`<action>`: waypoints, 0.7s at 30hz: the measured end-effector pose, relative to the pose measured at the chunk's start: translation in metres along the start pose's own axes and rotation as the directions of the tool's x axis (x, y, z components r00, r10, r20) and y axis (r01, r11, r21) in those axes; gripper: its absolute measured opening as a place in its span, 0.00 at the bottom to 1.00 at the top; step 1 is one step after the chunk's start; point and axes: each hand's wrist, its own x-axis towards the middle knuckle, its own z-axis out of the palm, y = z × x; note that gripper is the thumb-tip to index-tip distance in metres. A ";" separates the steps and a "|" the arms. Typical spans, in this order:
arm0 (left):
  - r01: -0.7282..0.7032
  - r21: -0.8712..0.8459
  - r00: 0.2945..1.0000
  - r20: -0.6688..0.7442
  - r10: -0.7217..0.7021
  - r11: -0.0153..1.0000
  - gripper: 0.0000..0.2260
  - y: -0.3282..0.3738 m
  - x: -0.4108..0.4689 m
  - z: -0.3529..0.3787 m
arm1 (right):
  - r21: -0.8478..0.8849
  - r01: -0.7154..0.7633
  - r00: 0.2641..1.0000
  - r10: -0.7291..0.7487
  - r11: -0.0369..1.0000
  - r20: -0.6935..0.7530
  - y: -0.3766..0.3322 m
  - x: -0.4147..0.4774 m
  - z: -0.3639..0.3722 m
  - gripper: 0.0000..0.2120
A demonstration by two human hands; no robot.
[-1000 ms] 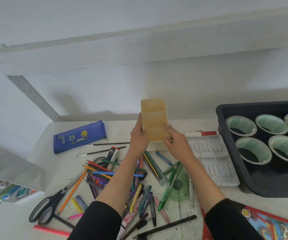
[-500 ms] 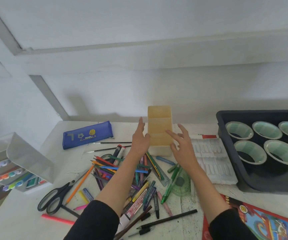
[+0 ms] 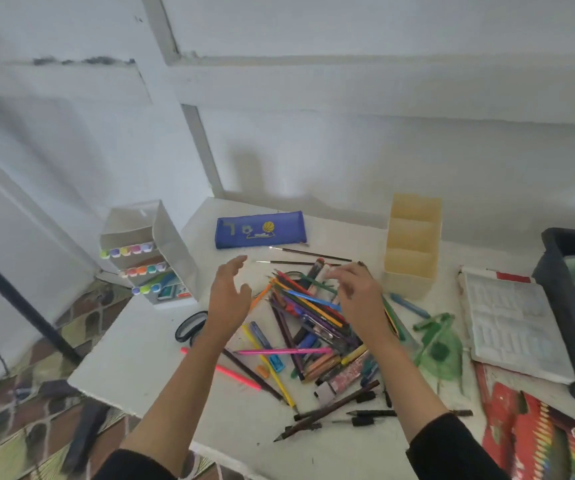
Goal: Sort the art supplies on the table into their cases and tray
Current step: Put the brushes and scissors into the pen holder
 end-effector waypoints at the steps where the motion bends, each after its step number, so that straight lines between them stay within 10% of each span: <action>1: 0.008 0.057 1.000 -0.017 -0.007 0.998 0.22 -0.013 -0.003 -0.011 | -0.031 -0.012 0.998 0.014 0.999 0.055 -0.005 0.004 0.010 0.17; 8: 0.168 0.569 0.972 0.041 -0.232 0.805 0.16 -0.068 -0.014 -0.060 | -0.340 -0.043 0.924 0.167 0.939 0.345 -0.015 0.055 0.060 0.16; 21: 0.156 0.645 0.939 0.138 -0.315 0.748 0.18 -0.071 -0.018 -0.063 | -0.741 0.326 0.789 0.262 0.587 0.556 -0.025 0.078 0.084 0.13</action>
